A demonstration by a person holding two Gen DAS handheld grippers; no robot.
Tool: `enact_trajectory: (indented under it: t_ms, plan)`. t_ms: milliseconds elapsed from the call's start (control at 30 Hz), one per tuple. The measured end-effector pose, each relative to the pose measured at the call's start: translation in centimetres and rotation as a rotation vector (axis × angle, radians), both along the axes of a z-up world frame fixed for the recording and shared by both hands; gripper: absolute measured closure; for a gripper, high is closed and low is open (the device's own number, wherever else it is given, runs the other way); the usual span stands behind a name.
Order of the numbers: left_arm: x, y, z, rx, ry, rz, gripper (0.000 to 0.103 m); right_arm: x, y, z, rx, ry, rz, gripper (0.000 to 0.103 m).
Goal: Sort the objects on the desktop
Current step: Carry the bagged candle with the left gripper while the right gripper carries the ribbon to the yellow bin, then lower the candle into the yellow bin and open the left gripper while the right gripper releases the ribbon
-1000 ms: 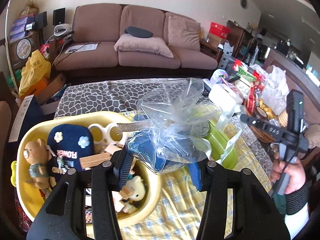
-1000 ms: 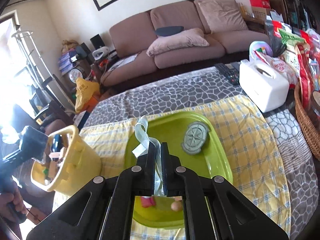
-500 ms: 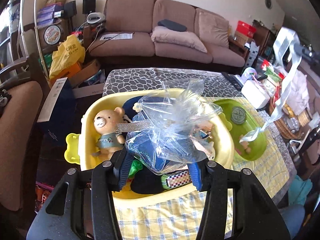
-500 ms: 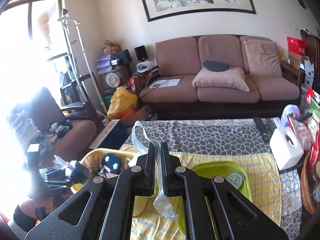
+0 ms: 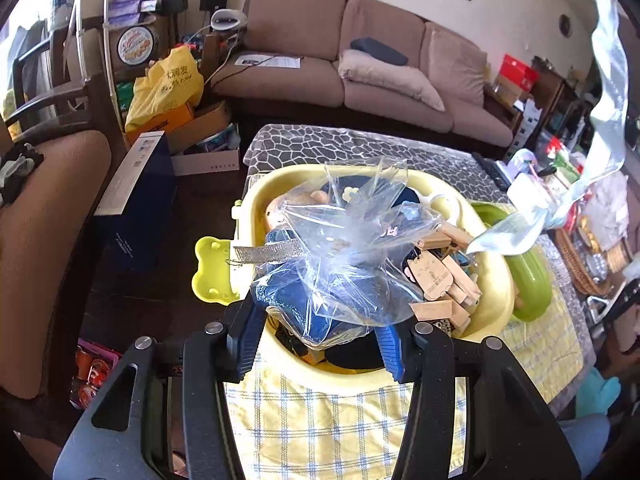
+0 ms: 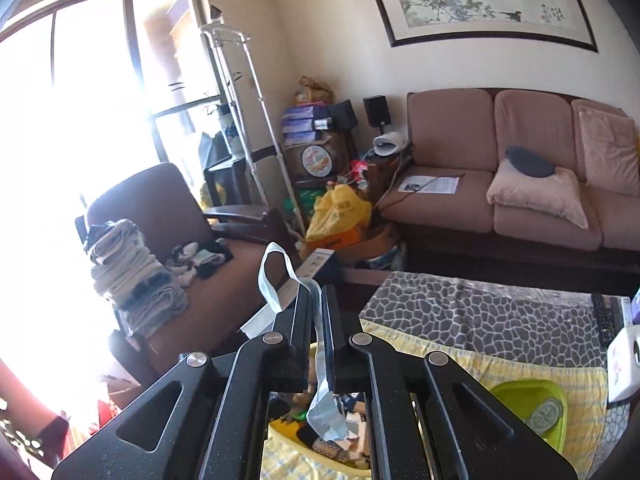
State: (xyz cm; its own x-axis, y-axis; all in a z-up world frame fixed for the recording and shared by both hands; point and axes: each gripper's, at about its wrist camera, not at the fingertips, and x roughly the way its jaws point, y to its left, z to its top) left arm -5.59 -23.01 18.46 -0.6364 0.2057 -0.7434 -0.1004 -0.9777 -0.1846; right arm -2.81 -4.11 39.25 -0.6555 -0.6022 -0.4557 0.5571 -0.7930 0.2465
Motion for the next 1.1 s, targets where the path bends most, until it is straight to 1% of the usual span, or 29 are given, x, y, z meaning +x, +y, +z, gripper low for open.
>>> enact_trajectory:
  t_ms: [100,167,233,333,433,533,667,733,800,833,867,900,933,967,1000,1033,1067,1100]
  plan:
    - [-0.1,-0.6,0.5,0.001,0.0,-0.001,0.056,-1.0,-2.7,-2.0,-0.018,-0.042,0.026,0.098]
    - [-0.5,-0.3,0.3,-0.012,-0.015,-0.016,0.056,-1.6,-4.3,-3.9,0.018,-0.051,0.015,0.098]
    - [-1.2,0.4,-0.3,-0.025,-0.045,-0.043,0.056,-2.2,-5.2,-6.6,0.071,-0.073,0.001,0.098]
    - [-2.4,1.4,-1.6,-0.04,-0.095,-0.085,0.056,-3.3,-5.3,-10.8,0.16,-0.122,-0.03,0.098]
    - [-3.5,2.9,-2.7,-0.084,-0.138,-0.139,0.056,-4.3,-3.6,-14.3,0.224,-0.159,-0.072,0.098]
    - [-4.3,5.0,-3.1,-0.18,-0.158,-0.196,0.056,-4.9,-1.7,-16.6,0.241,-0.196,-0.097,0.097]
    - [-5.0,8.9,-3.4,-0.355,-0.199,-0.289,0.056,-5.2,-1.5,-18.0,0.262,-0.217,-0.086,0.097]
    - [-5.4,10.8,-4.1,-0.432,-0.245,-0.35,0.056,-5.2,-1.8,-18.5,0.262,-0.228,-0.067,0.096]
    - [-5.8,12.2,-5.0,-0.501,-0.285,-0.387,0.054,-5.3,-2.0,-19.2,0.273,-0.239,-0.054,0.096]
    - [-6.0,12.7,-5.2,-0.528,-0.292,-0.393,0.053,-5.4,-2.2,-19.5,0.281,-0.247,-0.052,0.096]
    - [-6.2,12.9,-5.2,-0.547,-0.292,-0.385,0.051,-5.6,-2.1,-19.9,0.292,-0.255,-0.059,0.098]
    - [-6.3,13.0,-5.0,-0.545,-0.286,-0.375,0.047,-5.9,-1.8,-20.3,0.287,-0.269,-0.065,0.099]
    - [-6.5,12.9,-4.6,-0.529,-0.272,-0.362,0.044,-6.3,-1.3,-20.6,0.277,-0.286,-0.067,0.097]
    - [-6.5,12.7,-4.0,-0.501,-0.255,-0.347,0.042,-6.6,-1.0,-20.9,0.267,-0.301,-0.069,0.09]
    - [-6.5,12.5,-3.5,-0.472,-0.241,-0.337,0.039,-6.9,-0.6,-21.1,0.261,-0.314,-0.082,0.077]
    - [-6.4,12.2,-2.9,-0.436,-0.224,-0.331,0.037,-7.2,-0.1,-21.3,0.256,-0.317,-0.095,0.07]
    - [-6.3,11.7,-2.2,-0.411,-0.212,-0.326,0.037,-7.3,0.4,-21.3,0.252,-0.314,-0.108,0.061]
    - [-6.2,11.2,-1.8,-0.393,-0.2,-0.318,0.037,-7.4,0.9,-21.3,0.248,-0.31,-0.123,0.059]
